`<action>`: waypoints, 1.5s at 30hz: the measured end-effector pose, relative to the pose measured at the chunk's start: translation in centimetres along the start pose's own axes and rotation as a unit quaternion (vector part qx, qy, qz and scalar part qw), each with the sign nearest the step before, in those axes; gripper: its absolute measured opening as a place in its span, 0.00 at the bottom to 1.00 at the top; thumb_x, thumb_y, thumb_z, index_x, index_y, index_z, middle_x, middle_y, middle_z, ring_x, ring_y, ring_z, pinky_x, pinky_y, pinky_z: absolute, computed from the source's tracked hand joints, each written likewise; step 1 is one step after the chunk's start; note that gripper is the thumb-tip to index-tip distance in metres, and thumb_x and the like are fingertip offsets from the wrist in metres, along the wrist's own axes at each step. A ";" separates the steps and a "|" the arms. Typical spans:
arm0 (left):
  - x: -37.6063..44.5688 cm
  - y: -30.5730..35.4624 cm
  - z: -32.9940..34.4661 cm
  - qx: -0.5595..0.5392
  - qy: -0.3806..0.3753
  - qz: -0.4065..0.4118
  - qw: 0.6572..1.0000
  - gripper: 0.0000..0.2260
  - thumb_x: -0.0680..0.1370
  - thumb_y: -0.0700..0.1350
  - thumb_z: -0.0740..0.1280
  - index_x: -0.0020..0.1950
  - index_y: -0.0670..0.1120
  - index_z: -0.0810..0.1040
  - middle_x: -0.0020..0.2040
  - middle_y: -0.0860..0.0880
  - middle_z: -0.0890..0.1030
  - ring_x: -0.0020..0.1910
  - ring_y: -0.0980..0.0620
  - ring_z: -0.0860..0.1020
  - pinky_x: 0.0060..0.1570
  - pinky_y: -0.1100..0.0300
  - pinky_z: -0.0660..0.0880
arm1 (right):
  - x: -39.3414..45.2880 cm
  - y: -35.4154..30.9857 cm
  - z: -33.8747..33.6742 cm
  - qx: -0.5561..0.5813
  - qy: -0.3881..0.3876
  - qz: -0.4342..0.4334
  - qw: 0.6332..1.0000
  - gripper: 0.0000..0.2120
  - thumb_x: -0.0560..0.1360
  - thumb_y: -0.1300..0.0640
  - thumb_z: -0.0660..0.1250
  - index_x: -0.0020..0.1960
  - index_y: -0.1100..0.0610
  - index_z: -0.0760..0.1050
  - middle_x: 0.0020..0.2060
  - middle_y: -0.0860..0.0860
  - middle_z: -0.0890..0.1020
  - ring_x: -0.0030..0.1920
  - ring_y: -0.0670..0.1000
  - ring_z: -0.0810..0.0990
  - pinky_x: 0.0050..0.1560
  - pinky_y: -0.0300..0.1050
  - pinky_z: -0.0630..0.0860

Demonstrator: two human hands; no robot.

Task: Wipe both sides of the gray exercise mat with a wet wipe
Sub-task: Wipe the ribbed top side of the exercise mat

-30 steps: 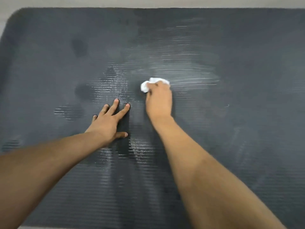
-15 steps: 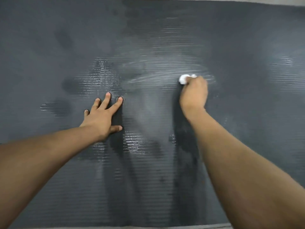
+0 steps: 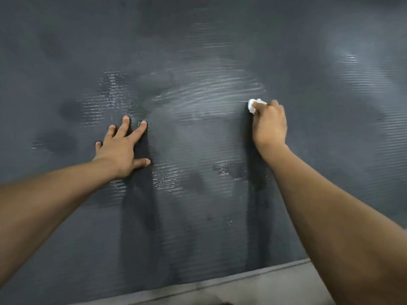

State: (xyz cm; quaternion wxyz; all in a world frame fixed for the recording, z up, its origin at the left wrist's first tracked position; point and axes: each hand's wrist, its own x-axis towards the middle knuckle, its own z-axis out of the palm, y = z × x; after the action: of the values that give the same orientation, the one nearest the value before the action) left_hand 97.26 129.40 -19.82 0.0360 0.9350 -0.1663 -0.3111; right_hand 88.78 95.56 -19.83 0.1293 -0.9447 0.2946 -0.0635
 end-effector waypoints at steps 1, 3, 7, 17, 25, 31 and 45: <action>0.0 0.0 0.0 -0.002 -0.004 -0.002 1.000 0.48 0.74 0.61 0.74 0.82 0.64 0.44 0.84 0.51 0.38 0.82 0.39 0.45 0.73 0.29 0.56 | 0.0 0.0 0.2 0.000 0.004 0.017 1.000 0.14 0.76 0.64 0.56 0.48 0.52 0.77 0.47 0.57 0.74 0.50 0.60 0.72 0.42 0.45 0.65; -0.1 0.2 -0.2 -0.005 -0.009 -0.006 1.000 0.47 0.74 0.60 0.74 0.82 0.65 0.43 0.84 0.51 0.38 0.82 0.39 0.44 0.74 0.29 0.55 | -0.7 -2.4 1.4 0.011 0.022 0.035 0.999 0.13 0.76 0.64 0.58 0.51 0.55 0.80 0.49 0.58 0.76 0.52 0.60 0.74 0.47 0.48 0.67; -0.2 0.5 -0.4 -0.009 -0.010 -0.003 1.000 0.48 0.74 0.60 0.75 0.82 0.64 0.44 0.84 0.52 0.38 0.82 0.39 0.44 0.74 0.29 0.55 | -7.6 -11.5 4.6 0.095 -0.060 -0.064 0.992 0.10 0.70 0.64 0.66 0.47 0.54 0.81 0.46 0.55 0.79 0.48 0.58 0.77 0.49 0.47 0.73; 1.6 -1.5 0.7 0.017 0.009 0.032 0.999 0.51 0.70 0.64 0.76 0.82 0.63 0.45 0.84 0.43 0.43 0.81 0.33 0.48 0.76 0.32 0.57 | -5.9 -0.2 -1.2 0.006 -0.025 -0.012 1.000 0.11 0.78 0.59 0.59 0.50 0.52 0.80 0.43 0.54 0.72 0.51 0.61 0.75 0.44 0.45 0.65; -0.3 -0.1 -0.6 0.029 -0.001 0.000 1.000 0.49 0.71 0.63 0.76 0.83 0.61 0.48 0.84 0.44 0.44 0.81 0.32 0.51 0.75 0.33 0.58 | -4.5 3.8 -2.1 0.000 -0.019 0.013 1.000 0.12 0.81 0.58 0.58 0.54 0.54 0.81 0.42 0.54 0.68 0.44 0.61 0.73 0.43 0.45 0.63; -10.8 5.2 3.0 0.063 0.102 0.092 0.989 0.29 0.79 0.57 0.67 0.78 0.52 0.64 0.80 0.44 0.60 0.75 0.37 0.64 0.65 0.36 0.72 | -4.6 4.0 -2.2 0.004 -0.029 0.006 1.000 0.14 0.81 0.57 0.57 0.54 0.56 0.81 0.43 0.59 0.71 0.42 0.62 0.72 0.43 0.46 0.64; -16.7 3.6 11.6 0.048 0.022 0.057 0.997 0.45 0.73 0.67 0.70 0.83 0.62 0.48 0.83 0.52 0.36 0.83 0.42 0.42 0.78 0.32 0.49 | -16.8 -12.7 3.5 0.088 -0.107 -0.160 0.977 0.13 0.69 0.60 0.62 0.50 0.54 0.80 0.48 0.54 0.80 0.46 0.57 0.78 0.49 0.49 0.74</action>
State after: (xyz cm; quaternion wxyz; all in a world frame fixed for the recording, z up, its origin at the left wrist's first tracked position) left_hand 76.75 132.02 -19.03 0.0124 0.9314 -0.2333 -0.2792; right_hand 82.52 115.98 -20.31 0.2311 -0.9658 0.1170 -0.0076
